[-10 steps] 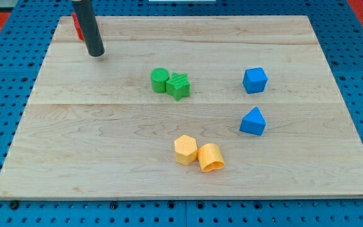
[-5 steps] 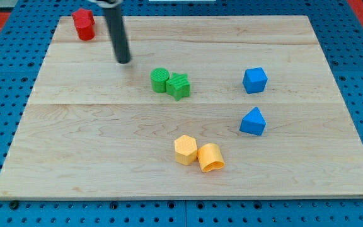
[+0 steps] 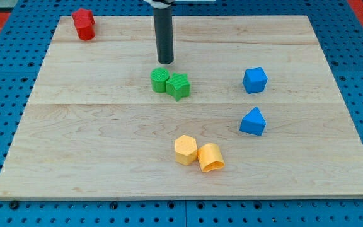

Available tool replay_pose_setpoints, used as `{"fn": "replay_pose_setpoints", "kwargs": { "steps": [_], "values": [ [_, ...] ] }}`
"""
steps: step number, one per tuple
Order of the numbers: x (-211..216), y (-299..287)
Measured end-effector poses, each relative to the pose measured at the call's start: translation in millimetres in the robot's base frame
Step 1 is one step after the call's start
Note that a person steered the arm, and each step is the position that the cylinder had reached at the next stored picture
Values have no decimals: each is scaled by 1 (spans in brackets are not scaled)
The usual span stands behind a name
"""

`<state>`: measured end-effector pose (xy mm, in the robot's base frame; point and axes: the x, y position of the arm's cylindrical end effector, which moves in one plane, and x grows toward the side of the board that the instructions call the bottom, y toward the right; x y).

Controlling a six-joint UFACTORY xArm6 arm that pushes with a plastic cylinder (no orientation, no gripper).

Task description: Slide the blue cube towards center left

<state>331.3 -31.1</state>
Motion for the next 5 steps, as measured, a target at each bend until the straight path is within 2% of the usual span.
{"fn": "replay_pose_setpoints", "kwargs": {
  "steps": [2,3,4,5],
  "values": [
    [-2,23],
    [-2,107],
    [18,217],
    [36,249]
  ]
}}
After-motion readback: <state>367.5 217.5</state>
